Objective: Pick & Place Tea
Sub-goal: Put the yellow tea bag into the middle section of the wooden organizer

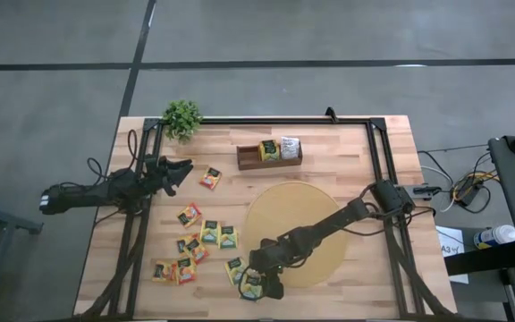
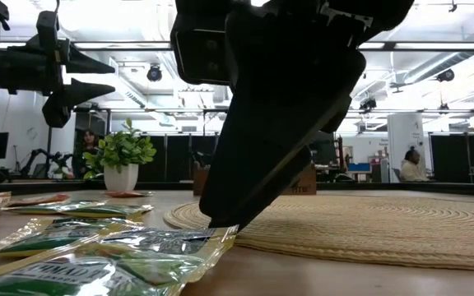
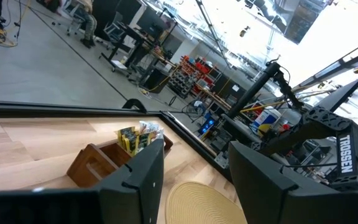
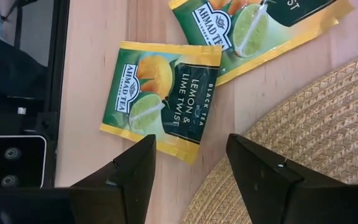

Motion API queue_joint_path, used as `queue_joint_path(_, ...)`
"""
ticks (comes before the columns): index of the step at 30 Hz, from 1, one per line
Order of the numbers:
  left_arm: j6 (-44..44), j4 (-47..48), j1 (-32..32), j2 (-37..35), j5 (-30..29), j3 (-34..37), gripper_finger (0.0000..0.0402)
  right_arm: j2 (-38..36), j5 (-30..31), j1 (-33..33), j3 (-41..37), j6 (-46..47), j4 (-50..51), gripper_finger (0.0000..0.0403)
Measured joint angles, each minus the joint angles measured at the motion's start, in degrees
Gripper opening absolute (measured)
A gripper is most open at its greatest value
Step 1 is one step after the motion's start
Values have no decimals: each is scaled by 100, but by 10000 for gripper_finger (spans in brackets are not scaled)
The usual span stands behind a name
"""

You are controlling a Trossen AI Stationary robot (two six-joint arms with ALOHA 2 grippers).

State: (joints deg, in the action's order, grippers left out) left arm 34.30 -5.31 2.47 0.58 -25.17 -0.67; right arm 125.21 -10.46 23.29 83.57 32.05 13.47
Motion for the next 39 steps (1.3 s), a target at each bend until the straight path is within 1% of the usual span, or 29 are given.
queue_joint_path(10, 0, 0, -1, 0, 0, 0, 174, 2, 50, 87, -8, 26, -17, 200)
queue_joint_path(14, 0, 0, 1, 0, 0, 0, 174, 2, 166, 96, -11, 117, -18, 180)
queue_joint_path(18, 2, -1, -1, 0, 0, 0, 174, 2, 154, 77, -17, 122, -28, 160)
queue_joint_path(23, 0, -1, -1, 0, 0, 0, 174, 2, 50, 71, -24, 44, -175, 149)
queue_joint_path(26, 2, -1, -1, 0, 0, 0, 174, 2, -28, 72, -28, -54, -255, 156)
queue_joint_path(32, 1, 0, -1, 0, 0, 0, 174, 2, -75, 72, -28, -53, -278, 188)
queue_joint_path(34, 0, 1, -1, 0, 0, 0, 174, 0, -192, 72, -28, -79, -282, 196)
queue_joint_path(37, 1, -1, -1, 0, 0, 0, 174, 0, -447, 66, -28, -149, -293, 200)
queue_joint_path(39, 2, 1, -1, 0, 0, 0, 174, 0, -463, 72, -28, -162, -291, 198)
